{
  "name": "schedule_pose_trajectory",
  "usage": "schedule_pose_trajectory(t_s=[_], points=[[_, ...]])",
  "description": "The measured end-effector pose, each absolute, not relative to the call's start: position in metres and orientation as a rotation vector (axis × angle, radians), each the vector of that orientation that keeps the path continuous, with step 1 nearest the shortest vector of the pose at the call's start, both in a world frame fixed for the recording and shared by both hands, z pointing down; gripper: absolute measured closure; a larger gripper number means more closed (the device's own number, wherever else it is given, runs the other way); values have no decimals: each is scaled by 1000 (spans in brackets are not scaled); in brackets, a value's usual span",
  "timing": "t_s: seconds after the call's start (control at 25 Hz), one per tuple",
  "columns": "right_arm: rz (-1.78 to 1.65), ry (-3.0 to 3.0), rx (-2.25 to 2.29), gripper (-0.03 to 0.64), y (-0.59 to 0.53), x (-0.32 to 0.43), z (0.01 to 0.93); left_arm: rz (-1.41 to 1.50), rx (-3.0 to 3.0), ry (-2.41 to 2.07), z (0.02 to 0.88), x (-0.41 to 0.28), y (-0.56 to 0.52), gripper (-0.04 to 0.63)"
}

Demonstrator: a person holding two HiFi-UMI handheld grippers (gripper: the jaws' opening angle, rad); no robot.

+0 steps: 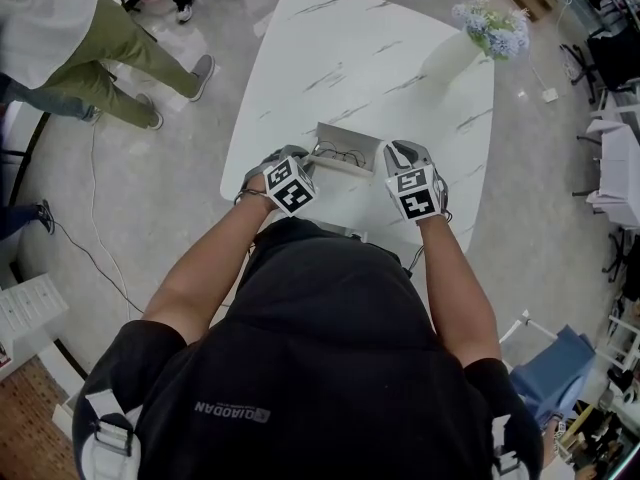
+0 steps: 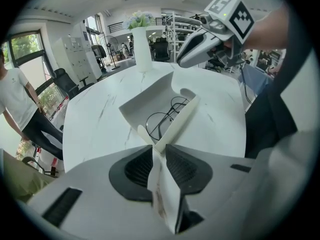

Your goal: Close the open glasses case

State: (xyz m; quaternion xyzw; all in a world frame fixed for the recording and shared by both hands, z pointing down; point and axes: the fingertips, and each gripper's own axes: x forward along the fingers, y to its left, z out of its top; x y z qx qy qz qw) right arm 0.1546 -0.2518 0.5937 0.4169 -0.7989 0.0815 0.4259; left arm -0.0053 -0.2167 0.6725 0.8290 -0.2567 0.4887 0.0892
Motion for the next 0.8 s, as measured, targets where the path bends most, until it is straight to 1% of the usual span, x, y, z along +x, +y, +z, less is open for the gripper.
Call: schedule_pose_trajectory(t_s=[0.8], points=[[123, -1929, 921, 568, -263, 149, 616, 1501, 2493, -646, 676, -3, -216, 502]])
